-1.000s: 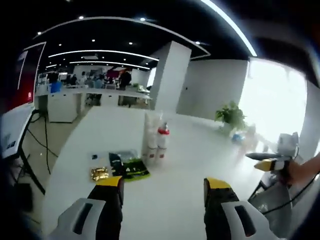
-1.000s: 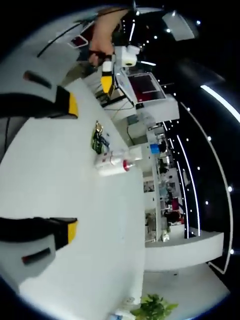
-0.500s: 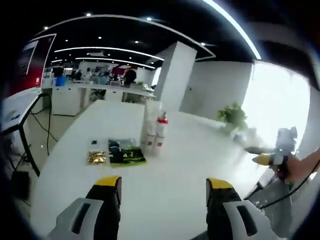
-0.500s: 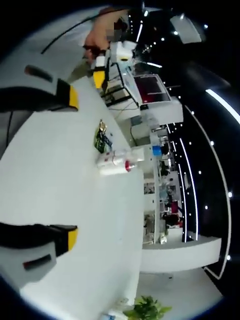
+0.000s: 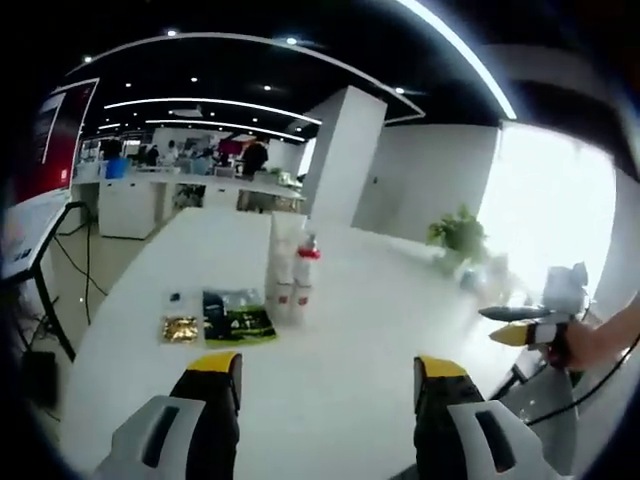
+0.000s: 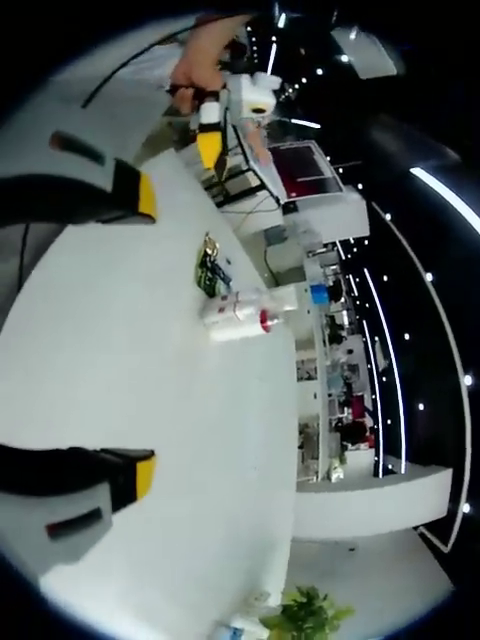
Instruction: Arrange the skincare products in the storage area until every visible bottle or jar stands upright without overlapping.
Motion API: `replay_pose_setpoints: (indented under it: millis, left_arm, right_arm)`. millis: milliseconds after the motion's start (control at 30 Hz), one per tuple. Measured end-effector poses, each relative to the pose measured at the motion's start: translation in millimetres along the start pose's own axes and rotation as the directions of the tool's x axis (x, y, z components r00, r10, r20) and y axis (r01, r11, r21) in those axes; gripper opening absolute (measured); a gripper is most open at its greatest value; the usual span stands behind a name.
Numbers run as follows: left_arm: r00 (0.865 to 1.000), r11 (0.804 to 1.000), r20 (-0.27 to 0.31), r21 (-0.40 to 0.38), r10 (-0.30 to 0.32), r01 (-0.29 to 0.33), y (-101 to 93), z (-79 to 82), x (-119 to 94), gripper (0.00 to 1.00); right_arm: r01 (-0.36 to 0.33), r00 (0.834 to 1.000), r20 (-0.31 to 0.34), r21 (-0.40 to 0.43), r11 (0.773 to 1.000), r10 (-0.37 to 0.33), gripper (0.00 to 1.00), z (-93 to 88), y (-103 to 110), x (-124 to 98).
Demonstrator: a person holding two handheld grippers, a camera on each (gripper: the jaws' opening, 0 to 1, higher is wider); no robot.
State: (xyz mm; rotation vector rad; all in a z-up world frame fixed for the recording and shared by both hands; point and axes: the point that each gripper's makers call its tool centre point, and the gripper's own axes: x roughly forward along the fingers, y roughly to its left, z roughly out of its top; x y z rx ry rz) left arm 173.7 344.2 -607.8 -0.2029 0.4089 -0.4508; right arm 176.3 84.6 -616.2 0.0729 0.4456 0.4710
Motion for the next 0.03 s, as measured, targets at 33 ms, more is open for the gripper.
replay_pose_setpoints:
  millis: [33]
  left_arm:
    - [1.0,1.0,0.001,-0.007,0.004,-0.004,-0.6,-0.2,-0.3,0.72]
  right_arm:
    - [0.003,1.0,0.001,0.012,1.0,-0.003,0.94,-0.2,-1.6,-0.6]
